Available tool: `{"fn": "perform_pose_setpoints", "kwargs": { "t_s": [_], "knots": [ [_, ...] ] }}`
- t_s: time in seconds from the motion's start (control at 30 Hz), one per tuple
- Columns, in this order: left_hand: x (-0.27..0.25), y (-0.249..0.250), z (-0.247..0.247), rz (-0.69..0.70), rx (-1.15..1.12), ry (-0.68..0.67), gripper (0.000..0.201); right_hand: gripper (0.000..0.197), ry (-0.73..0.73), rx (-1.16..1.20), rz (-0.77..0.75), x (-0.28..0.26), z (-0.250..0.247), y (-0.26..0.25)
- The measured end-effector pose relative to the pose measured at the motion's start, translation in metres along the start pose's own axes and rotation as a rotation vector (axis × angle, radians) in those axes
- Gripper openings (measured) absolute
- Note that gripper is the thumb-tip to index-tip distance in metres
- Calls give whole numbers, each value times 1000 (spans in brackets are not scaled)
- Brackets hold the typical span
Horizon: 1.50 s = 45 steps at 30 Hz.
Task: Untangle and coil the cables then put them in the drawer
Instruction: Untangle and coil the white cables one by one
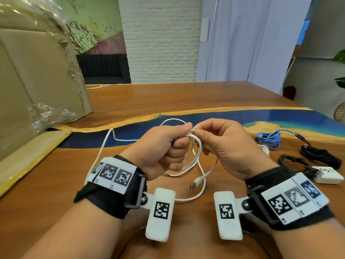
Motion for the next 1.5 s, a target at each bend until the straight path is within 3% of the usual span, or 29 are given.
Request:
{"fn": "perform_pose_setpoints", "kwargs": {
  "t_s": [0.17, 0.27, 0.43, 0.6, 0.77, 0.87, 1.0, 1.13, 1.23, 1.33, 1.5],
  "knots": [
    [2, 2, 7, 24, -185, -25, 55, 7, 111, -92, -39, -4, 2, -7],
    [5, 2, 4, 59, -210, 3, 57, 12, 84, -49, 0, -7, 12, -6],
    [5, 11, -4, 168, -144, 85, 57, 41, -71, 296, 141, -9, 30, 4],
    [7, 11, -11, 200, -96, 127, 56, 19, -62, 113, 73, -7, 27, 1],
    [7, 14, -15, 222, 44, 158, 59, 17, -15, -8, 108, -5, 22, 10],
    [8, 18, -17, 280, 176, 187, 58, 18, -59, -45, 140, -4, 21, 13],
    [7, 22, -15, 304, 196, 164, 53, 27, -228, 190, 206, -10, 35, 8],
    [9, 22, -9, 346, 241, 135, 52, 19, -264, 327, 205, -13, 40, 3],
    [9, 23, -10, 388, 264, 152, 52, 20, -214, 224, 185, -10, 40, 6],
    [8, 25, -14, 413, 267, 203, 50, 12, -76, 143, 181, -6, 30, 9],
    [8, 28, -16, 425, 267, 219, 50, 13, 114, 160, 214, -5, 14, 13]
  ]
}}
Point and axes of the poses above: each hand's wrist, its own x-axis towards the middle knuckle, its own z-axis out of the palm, y = z × x, the point moved 8 cm from there along x, towards the middle knuckle, and after that the axes turned 10 degrees about -x, right-handed, at the moved point
